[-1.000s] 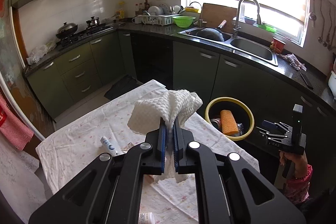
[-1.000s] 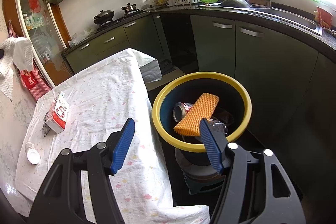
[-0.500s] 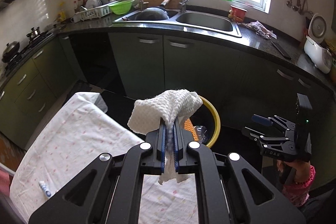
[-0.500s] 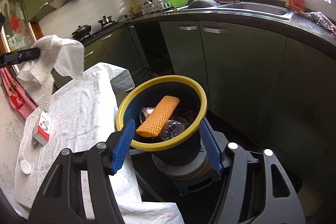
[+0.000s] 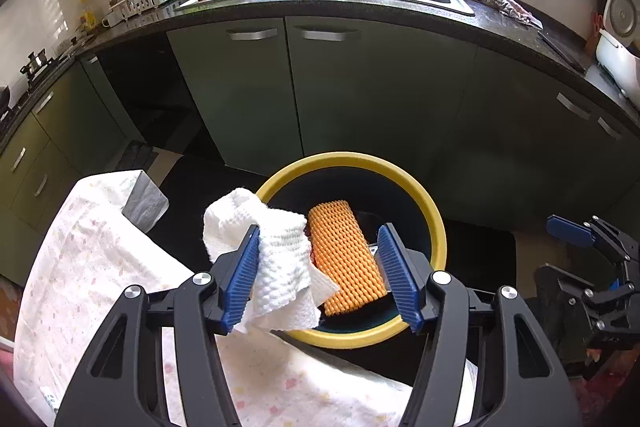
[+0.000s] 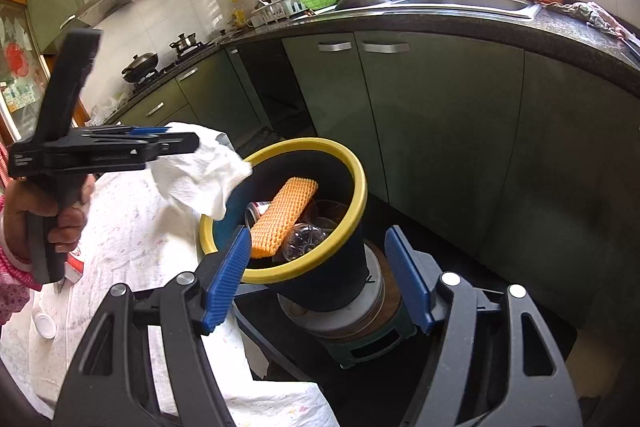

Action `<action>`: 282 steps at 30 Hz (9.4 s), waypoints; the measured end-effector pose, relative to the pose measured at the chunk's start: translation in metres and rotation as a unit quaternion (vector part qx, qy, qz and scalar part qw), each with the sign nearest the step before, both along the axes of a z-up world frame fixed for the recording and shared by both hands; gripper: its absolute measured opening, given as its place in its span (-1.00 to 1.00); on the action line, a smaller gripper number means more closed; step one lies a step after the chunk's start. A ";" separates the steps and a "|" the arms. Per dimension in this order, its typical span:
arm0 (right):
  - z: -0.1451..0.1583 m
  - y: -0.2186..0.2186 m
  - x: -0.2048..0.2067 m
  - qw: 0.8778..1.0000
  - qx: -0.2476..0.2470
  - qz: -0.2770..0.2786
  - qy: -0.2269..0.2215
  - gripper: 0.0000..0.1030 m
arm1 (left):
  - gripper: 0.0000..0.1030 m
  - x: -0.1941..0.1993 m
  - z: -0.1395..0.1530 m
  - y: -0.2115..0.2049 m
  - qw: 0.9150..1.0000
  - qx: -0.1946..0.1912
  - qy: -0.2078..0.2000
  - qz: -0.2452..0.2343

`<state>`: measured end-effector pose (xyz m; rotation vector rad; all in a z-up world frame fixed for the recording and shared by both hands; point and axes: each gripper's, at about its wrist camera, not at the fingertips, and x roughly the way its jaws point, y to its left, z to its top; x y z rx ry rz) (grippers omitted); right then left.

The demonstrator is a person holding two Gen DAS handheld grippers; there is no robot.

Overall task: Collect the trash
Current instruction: 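Carry the paper towel over the bin and open the left tool, then push the paper towel down into the bin with the right tool, then grasp the white milk carton with the right tool and lift it, then carry the milk carton over the yellow bin with the right tool, then open the right tool to drop the carton into the bin, then grasp the white pill bottle with the left tool, then carry the pill bottle over the bin and open the left tool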

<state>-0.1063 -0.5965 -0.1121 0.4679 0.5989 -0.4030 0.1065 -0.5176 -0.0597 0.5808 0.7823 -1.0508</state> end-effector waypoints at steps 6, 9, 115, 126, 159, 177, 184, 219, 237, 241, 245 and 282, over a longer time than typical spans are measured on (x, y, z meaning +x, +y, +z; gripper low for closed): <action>0.001 0.009 0.011 1.000 -0.003 0.017 0.002 0.29 | 0.57 -0.010 0.044 0.058 0.998 -0.067 0.006 -0.010; 0.008 0.018 0.011 1.000 -0.011 0.020 -0.002 0.29 | 0.39 -0.012 0.055 0.054 0.996 -0.081 0.012 -0.031; 0.030 0.275 0.206 0.913 -0.063 0.402 0.041 0.14 | 0.91 0.105 0.003 0.551 0.830 -0.201 -0.045 0.519; -0.006 0.340 0.255 0.914 -0.077 0.388 0.091 0.13 | 0.91 0.116 -0.035 0.567 0.806 -0.172 -0.063 0.562; 0.041 0.286 0.218 0.934 -0.066 0.349 0.036 -0.30 | 0.91 0.110 -0.035 0.554 0.815 -0.167 -0.071 0.551; 0.047 0.069 0.177 0.991 -0.092 0.069 0.073 -0.30 | 0.91 0.111 -0.038 0.550 0.820 -0.157 -0.071 0.545; -0.022 0.015 0.205 0.990 -0.055 0.019 0.132 -0.21 | 0.91 0.111 -0.038 0.548 0.823 -0.155 -0.069 0.542; 0.009 0.107 0.139 0.988 -0.065 0.131 0.046 0.17 | 0.91 -0.024 -0.020 0.474 0.945 -0.127 0.016 0.301; 0.008 0.123 0.131 0.986 -0.059 0.149 0.041 0.23 | 0.91 -0.023 -0.064 0.469 0.957 -0.055 0.028 0.285; 0.006 0.125 0.131 0.986 -0.056 0.152 0.042 0.23 | 0.89 -0.026 -0.066 0.466 0.959 -0.045 0.025 0.280; 0.006 0.125 0.131 0.986 -0.055 0.153 0.042 0.23 | 0.73 -0.025 -0.070 0.464 0.960 -0.032 0.026 0.276; 0.002 0.007 0.034 0.999 -0.031 -0.005 0.009 0.23 | 0.62 0.013 0.014 0.105 0.993 -0.081 0.060 -0.057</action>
